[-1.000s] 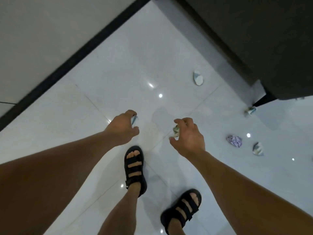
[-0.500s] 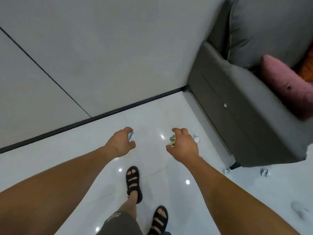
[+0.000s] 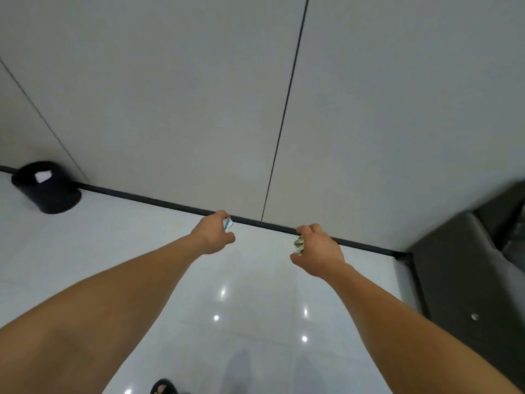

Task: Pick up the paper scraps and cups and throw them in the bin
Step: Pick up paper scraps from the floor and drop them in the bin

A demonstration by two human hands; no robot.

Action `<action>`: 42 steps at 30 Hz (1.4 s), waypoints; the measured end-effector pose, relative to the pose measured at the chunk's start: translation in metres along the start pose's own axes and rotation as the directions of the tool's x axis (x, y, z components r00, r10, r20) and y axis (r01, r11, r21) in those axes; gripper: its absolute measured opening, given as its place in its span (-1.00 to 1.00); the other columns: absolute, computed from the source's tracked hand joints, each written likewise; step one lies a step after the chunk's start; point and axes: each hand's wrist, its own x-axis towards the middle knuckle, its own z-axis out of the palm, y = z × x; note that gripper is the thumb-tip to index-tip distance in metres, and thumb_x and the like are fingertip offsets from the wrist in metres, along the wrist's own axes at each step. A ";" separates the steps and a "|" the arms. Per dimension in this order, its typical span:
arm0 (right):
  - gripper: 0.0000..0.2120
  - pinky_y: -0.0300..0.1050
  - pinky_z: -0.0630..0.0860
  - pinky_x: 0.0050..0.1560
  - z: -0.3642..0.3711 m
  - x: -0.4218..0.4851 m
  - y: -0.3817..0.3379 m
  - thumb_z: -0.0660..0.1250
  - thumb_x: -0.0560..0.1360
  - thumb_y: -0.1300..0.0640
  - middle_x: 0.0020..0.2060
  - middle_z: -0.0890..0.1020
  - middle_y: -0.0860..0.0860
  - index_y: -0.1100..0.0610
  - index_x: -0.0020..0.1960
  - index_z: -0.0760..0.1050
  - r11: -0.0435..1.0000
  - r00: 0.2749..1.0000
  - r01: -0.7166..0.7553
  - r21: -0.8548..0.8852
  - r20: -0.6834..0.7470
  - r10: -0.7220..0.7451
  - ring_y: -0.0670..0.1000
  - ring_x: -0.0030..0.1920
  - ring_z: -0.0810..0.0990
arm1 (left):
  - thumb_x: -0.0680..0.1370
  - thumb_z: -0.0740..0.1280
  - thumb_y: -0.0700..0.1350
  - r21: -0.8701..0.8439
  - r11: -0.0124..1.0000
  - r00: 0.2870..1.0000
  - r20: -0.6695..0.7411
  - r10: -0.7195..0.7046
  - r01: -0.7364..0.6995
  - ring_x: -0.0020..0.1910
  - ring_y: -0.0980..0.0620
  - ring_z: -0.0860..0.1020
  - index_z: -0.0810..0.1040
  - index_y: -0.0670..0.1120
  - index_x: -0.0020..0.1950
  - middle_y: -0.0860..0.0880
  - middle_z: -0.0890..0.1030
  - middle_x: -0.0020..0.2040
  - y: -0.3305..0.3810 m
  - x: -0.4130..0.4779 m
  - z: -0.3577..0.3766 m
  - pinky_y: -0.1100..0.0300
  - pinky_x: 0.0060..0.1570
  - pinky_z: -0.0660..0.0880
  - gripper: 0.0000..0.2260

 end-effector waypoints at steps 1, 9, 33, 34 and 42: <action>-0.39 -0.12 0.43 -0.04 0.000 0.007 -0.031 0.35 0.42 -0.05 0.29 0.37 -0.01 0.00 0.43 0.28 0.999 0.999 0.039 -0.015 0.000 -0.039 0.07 0.18 0.47 | 0.49 0.38 -0.09 -0.009 1.000 0.999 -0.025 -0.021 0.021 -0.07 -0.04 0.51 0.35 -0.07 0.38 -0.09 0.50 0.14 -0.022 -0.005 -0.023 0.23 -0.28 0.41 -0.51; -0.38 -0.09 0.44 0.00 0.023 0.056 -0.286 0.34 0.43 -0.07 0.30 0.36 -0.02 -0.01 0.44 0.26 0.920 0.922 0.385 -0.074 0.065 -0.381 0.08 0.19 0.47 | 0.49 0.38 -0.08 -0.071 0.973 0.943 -0.239 -0.232 0.221 -0.09 -0.06 0.53 0.34 -0.05 0.38 -0.11 0.49 0.13 -0.198 -0.053 -0.189 0.20 -0.27 0.45 -0.52; -0.37 -0.05 0.45 0.13 0.084 0.268 -0.742 0.37 0.42 -0.08 0.32 0.35 0.00 0.00 0.43 0.28 0.530 0.513 0.848 -0.007 0.262 -0.817 0.08 0.25 0.46 | 0.49 0.38 -0.05 -0.366 0.750 0.594 -0.459 -0.661 0.552 -0.12 -0.04 0.52 0.34 -0.05 0.39 -0.08 0.48 0.08 -0.461 -0.014 -0.442 0.24 -0.34 0.39 -0.51; -0.37 -0.06 0.44 0.11 0.087 0.273 -0.755 0.37 0.42 -0.08 0.32 0.35 0.01 0.01 0.43 0.28 0.521 0.503 0.853 -0.005 0.274 -0.820 0.08 0.25 0.45 | 0.49 0.38 -0.05 -0.373 0.744 0.592 -0.451 -0.667 0.554 -0.13 -0.04 0.52 0.34 -0.05 0.39 -0.07 0.48 0.08 -0.469 -0.010 -0.448 0.25 -0.36 0.38 -0.50; -0.37 -0.06 0.44 0.09 0.123 0.326 -0.884 0.38 0.42 -0.08 0.33 0.34 0.01 0.00 0.44 0.27 0.500 0.476 0.866 -0.013 0.331 -0.815 0.09 0.23 0.47 | 0.49 0.39 -0.05 -0.396 0.745 0.604 -0.436 -0.667 0.537 -0.14 -0.01 0.50 0.36 -0.05 0.37 -0.04 0.47 0.03 -0.572 0.044 -0.529 0.27 -0.34 0.38 -0.52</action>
